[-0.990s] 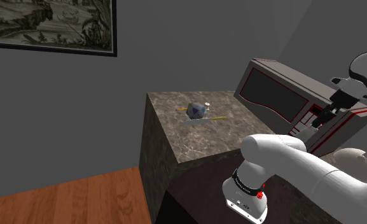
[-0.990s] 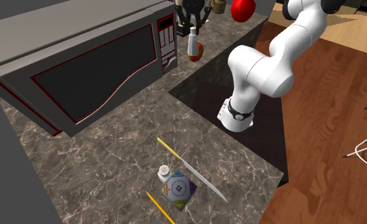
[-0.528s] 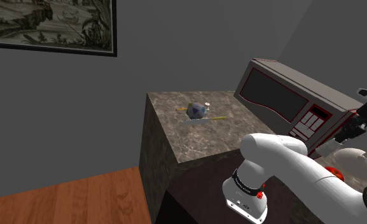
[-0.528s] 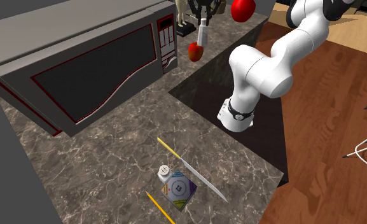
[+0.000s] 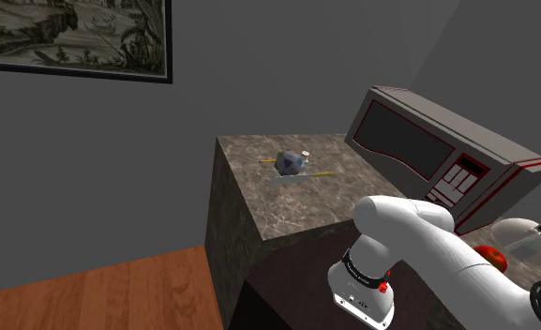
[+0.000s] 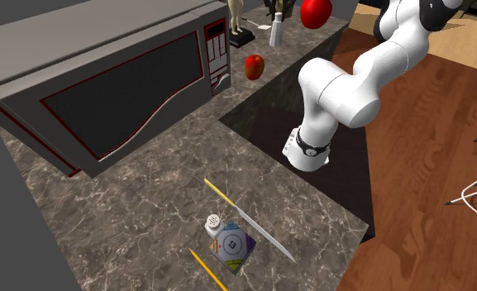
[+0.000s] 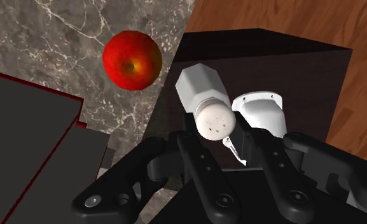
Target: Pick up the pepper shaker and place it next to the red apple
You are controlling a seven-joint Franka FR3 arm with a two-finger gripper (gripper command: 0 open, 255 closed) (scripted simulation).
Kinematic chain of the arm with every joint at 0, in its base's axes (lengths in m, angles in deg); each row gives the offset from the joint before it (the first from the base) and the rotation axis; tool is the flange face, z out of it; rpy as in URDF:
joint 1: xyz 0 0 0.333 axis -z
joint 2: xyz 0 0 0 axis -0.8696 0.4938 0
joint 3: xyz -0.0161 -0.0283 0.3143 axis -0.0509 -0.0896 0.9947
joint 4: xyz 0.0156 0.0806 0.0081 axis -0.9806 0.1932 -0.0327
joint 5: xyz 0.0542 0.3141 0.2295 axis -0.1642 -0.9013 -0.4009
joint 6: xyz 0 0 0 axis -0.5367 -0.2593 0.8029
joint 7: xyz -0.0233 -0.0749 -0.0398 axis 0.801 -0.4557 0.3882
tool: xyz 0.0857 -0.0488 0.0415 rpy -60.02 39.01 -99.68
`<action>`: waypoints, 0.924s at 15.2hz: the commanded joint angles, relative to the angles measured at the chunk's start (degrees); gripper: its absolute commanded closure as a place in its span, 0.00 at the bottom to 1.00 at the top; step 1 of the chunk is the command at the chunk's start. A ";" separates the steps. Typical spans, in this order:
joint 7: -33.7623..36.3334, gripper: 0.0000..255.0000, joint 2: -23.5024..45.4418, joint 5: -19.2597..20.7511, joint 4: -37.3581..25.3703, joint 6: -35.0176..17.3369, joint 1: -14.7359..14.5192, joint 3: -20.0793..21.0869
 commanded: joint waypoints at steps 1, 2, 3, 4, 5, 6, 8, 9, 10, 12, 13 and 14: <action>-3.04 1.00 0.07 2.22 -2.70 0.91 -0.22 -1.29; -4.68 1.00 0.07 3.34 -4.13 1.41 -0.25 -1.89; -6.33 1.00 0.11 4.47 -5.61 1.87 -0.32 -2.50; -7.99 1.00 0.18 5.60 -7.14 2.29 -0.45 -3.11; -9.67 1.00 0.29 6.73 -8.73 2.69 -0.62 -3.72; -11.36 1.00 0.44 7.86 -10.37 3.05 -0.84 -4.34; -14.81 1.00 0.84 10.11 -13.83 3.66 -1.42 -5.62; -16.55 1.00 1.08 11.23 -15.65 3.92 -1.78 -6.28; -17.67 1.00 1.27 11.93 -16.83 4.06 -2.04 -6.70; -17.44 1.00 0.25 12.52 -15.31 3.33 -1.51 -7.29; -17.33 1.00 -0.24 12.83 -14.56 2.97 -1.25 -7.59; -17.23 1.00 -0.74 13.15 -13.83 2.62 -0.99 -7.91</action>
